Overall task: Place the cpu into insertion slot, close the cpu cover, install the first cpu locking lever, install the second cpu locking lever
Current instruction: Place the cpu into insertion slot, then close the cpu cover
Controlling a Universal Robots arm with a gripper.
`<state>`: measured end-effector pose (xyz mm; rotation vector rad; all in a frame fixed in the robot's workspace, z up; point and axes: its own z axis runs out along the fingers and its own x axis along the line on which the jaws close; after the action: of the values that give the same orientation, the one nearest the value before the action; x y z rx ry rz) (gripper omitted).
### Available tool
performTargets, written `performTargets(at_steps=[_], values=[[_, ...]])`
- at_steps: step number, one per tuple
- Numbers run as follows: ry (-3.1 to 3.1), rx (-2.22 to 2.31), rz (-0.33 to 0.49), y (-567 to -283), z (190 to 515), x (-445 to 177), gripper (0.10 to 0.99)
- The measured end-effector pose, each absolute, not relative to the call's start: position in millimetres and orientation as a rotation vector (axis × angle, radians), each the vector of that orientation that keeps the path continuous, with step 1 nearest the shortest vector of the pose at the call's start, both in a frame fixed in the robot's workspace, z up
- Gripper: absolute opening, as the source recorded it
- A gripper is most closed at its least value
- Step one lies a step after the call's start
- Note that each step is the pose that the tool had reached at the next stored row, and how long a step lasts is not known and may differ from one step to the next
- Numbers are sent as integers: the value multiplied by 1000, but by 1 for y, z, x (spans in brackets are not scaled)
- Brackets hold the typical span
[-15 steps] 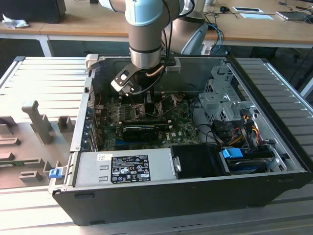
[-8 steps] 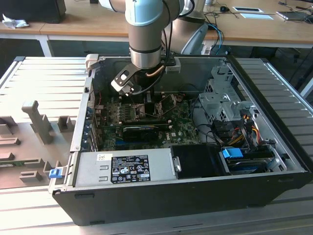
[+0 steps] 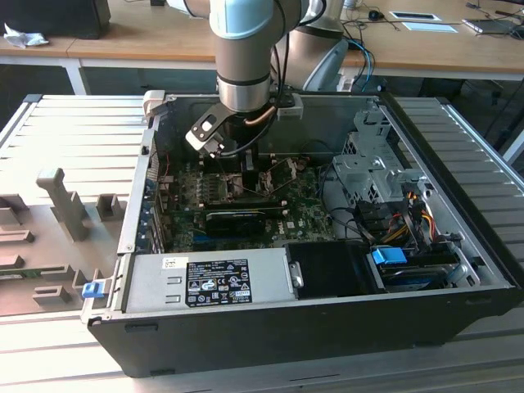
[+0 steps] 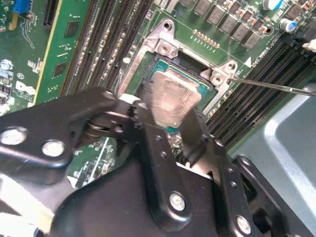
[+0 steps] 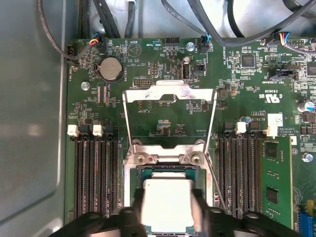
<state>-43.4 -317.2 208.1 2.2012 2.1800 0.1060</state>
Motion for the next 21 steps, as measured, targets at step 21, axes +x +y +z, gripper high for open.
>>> performTargets(at_steps=[21], values=[[2178,2203,101,-317,220,-38,106]])
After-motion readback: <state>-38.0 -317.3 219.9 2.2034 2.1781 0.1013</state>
